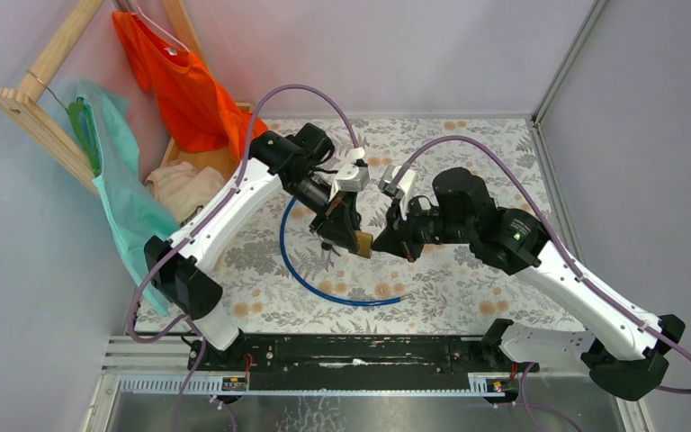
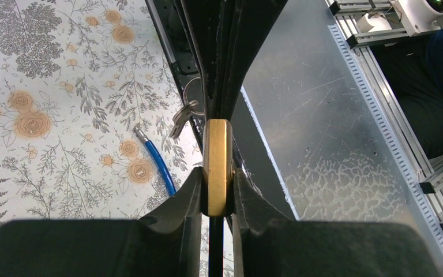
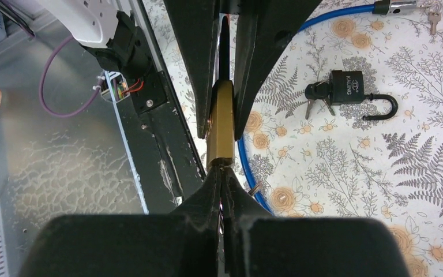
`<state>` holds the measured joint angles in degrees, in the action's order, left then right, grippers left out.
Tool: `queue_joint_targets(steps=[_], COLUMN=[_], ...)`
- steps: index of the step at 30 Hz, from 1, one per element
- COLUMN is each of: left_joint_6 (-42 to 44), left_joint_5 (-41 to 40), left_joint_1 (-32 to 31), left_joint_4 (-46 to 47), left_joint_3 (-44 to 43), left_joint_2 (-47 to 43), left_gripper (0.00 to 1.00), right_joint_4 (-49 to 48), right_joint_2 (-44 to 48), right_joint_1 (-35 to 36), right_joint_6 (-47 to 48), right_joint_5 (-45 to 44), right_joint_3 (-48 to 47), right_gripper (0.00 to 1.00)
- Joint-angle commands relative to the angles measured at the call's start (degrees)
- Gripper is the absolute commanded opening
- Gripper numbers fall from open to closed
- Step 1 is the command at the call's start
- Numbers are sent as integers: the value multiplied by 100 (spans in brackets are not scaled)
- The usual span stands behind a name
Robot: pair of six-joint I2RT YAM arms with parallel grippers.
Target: Unlock with the key
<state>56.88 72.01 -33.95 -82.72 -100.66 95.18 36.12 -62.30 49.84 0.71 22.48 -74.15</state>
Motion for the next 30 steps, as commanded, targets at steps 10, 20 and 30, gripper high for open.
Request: queue_joint_targets(steps=[10, 20, 30], left_joint_6=[-89, -140, -221], left_joint_5=[456, 420, 341], left_joint_1=[164, 181, 185], left_joint_4=[-34, -34, -34], left_joint_3=[-212, -177, -207], left_joint_2=[-113, -284, -283], left_gripper=[0, 0, 0], right_joint_4=[-1121, -732, -1122], right_joint_2=[751, 852, 761], right_joint_1=[28, -32, -225], right_joint_6=[-373, -316, -648], right_joint_5=[-96, 2, 44], right_joint_3=[296, 376, 671], right_gripper=[74, 57, 37])
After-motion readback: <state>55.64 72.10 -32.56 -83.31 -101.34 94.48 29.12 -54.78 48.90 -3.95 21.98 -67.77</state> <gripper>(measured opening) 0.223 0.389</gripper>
